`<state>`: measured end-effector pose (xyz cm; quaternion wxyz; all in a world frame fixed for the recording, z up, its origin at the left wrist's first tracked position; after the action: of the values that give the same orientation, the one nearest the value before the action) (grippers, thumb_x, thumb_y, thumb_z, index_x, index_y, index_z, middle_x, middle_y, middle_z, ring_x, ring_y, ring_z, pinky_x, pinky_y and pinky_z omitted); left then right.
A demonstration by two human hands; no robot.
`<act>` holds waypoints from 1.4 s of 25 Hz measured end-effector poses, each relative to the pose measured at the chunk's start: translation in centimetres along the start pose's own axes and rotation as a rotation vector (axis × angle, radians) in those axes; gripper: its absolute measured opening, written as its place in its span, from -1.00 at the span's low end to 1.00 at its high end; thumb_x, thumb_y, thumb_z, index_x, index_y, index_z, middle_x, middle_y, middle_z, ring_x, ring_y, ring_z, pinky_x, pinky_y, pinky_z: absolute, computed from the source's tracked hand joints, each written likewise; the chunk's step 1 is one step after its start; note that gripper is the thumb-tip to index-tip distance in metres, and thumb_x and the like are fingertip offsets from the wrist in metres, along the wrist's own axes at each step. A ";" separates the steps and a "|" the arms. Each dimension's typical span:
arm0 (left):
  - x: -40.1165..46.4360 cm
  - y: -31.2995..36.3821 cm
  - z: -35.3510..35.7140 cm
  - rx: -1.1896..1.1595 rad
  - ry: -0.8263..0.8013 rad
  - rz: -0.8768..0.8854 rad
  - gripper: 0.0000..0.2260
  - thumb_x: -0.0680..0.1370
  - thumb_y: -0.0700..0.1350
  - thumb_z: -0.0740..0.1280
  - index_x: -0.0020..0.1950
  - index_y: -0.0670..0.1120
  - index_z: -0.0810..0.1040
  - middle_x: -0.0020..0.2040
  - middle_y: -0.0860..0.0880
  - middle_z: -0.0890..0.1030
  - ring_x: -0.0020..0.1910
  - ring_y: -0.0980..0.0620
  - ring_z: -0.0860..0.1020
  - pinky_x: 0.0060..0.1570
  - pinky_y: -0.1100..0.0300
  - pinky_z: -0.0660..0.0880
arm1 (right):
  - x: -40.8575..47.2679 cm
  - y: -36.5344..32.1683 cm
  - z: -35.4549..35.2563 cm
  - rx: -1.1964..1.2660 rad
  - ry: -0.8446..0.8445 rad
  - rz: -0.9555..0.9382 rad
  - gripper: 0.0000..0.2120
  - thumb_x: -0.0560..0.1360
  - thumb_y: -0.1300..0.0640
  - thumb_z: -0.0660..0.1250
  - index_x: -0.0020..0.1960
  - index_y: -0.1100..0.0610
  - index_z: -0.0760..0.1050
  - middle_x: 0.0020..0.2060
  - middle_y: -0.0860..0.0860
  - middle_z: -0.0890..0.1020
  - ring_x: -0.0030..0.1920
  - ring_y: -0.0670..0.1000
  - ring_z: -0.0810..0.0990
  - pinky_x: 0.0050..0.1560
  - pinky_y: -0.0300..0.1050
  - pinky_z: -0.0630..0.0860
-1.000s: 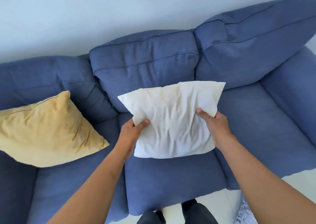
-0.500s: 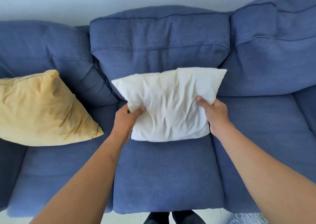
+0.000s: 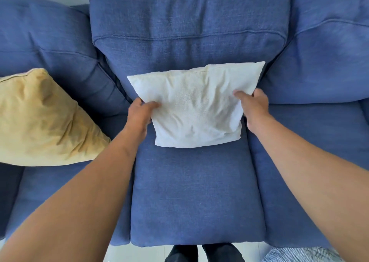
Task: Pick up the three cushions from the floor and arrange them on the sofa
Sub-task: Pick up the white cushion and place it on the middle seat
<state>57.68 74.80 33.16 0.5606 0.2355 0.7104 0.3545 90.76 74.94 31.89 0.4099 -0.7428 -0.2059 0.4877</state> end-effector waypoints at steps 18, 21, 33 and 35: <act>-1.5 7.0 -4.0 0.103 0.207 0.243 -0.84 0.62 -0.10 0.47 -0.17 -0.01 0.68 -0.12 -0.01 0.71 -0.12 0.02 0.69 -0.15 0.15 0.72 | 3.1 -7.0 -2.4 -0.222 -0.060 -0.161 -0.59 0.48 0.02 0.50 -0.01 0.39 0.55 -0.12 0.10 0.54 -0.12 0.08 0.51 -0.11 0.08 0.49; -1.2 6.7 -3.8 0.094 0.239 0.223 -0.92 0.63 -0.11 0.45 -0.06 -0.03 0.70 -0.04 -0.03 0.72 -0.06 0.01 0.73 -0.10 0.14 0.73 | 2.8 -6.8 -2.2 -0.309 -0.052 -0.157 -0.70 0.49 0.03 0.49 -0.03 0.30 0.63 -0.07 0.06 0.67 -0.05 0.07 0.63 0.03 0.11 0.64; -8.1 -0.1 -0.9 0.292 0.179 0.055 -0.76 0.59 -0.12 0.34 -0.28 -0.03 0.46 -0.37 0.06 0.39 -0.34 -0.01 0.35 -0.25 0.19 0.36 | -5.4 -4.6 -4.7 -0.411 0.021 -0.146 -0.65 0.60 0.01 0.36 0.25 0.24 0.59 0.17 0.09 0.71 0.24 0.14 0.63 0.36 0.17 0.53; -10.9 -1.4 0.2 0.398 0.115 0.068 -0.86 0.63 -0.07 0.35 0.13 -0.06 0.65 -0.06 0.06 0.62 -0.13 0.02 0.54 -0.20 0.22 0.42 | -8.2 -3.8 -5.8 -0.484 -0.015 -0.168 -0.55 0.64 0.02 0.31 0.42 0.29 0.50 0.37 0.16 0.62 0.40 0.17 0.55 0.39 0.05 0.47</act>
<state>60.84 66.01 38.94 0.4494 0.3450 0.7887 0.2387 92.64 68.99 40.63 0.2577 -0.7960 -0.3805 0.3939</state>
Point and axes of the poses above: each hand's wrist, its own x-axis towards the middle knuckle, its own z-axis out of the palm, y = z × x, the point moved 4 cm from there along x, towards the middle knuckle
